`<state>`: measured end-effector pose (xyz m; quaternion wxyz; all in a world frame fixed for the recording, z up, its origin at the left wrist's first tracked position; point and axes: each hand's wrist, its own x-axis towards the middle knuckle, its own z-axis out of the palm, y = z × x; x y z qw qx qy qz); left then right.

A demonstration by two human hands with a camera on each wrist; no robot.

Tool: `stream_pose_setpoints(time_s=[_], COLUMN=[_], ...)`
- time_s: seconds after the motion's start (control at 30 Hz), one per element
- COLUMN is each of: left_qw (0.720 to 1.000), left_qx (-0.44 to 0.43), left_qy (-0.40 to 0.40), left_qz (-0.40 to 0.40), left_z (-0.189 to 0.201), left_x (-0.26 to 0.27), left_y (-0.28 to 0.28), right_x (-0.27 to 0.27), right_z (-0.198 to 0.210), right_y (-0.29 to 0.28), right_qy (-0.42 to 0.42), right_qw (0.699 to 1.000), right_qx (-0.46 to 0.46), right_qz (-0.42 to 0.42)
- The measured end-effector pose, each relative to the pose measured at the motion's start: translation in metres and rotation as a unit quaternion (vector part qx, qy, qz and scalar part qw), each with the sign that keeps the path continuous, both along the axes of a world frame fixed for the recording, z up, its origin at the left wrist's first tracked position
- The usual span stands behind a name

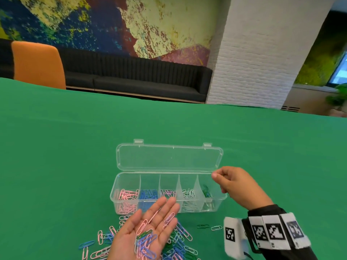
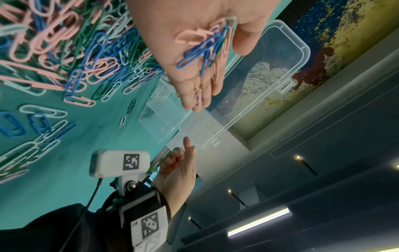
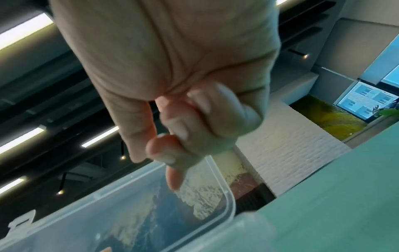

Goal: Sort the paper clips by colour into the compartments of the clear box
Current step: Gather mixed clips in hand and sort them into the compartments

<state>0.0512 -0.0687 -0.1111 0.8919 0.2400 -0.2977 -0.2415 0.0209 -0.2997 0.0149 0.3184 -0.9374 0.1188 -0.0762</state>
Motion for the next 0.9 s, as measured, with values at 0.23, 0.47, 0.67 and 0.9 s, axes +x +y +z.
stream_pose_setpoints(time_s=[0.23, 0.47, 0.67, 0.9], left_qw=[1.0, 1.0, 0.999, 0.997], left_qx=[-0.012, -0.02, -0.028, -0.058], left_qy=[-0.007, -0.008, 0.011, 0.004], left_qz=[-0.006, -0.008, -0.038, -0.048], left_z=[0.002, 0.001, 0.0, -0.001], left_x=[0.002, 0.003, 0.007, 0.008], left_y=[0.002, 0.001, 0.0, -0.001], right_x=[-0.015, -0.022, -0.007, 0.037], right_z=[0.027, 0.034, 0.012, 0.013], right_y=[0.003, -0.001, -0.01, -0.005], right_qy=[-0.036, -0.011, 0.025, 0.258], right_qw=[0.999, 0.999, 0.994, 0.93], right_qx=[-0.03, -0.037, -0.107, -0.249], right_qz=[0.002, 0.009, -0.007, 0.083])
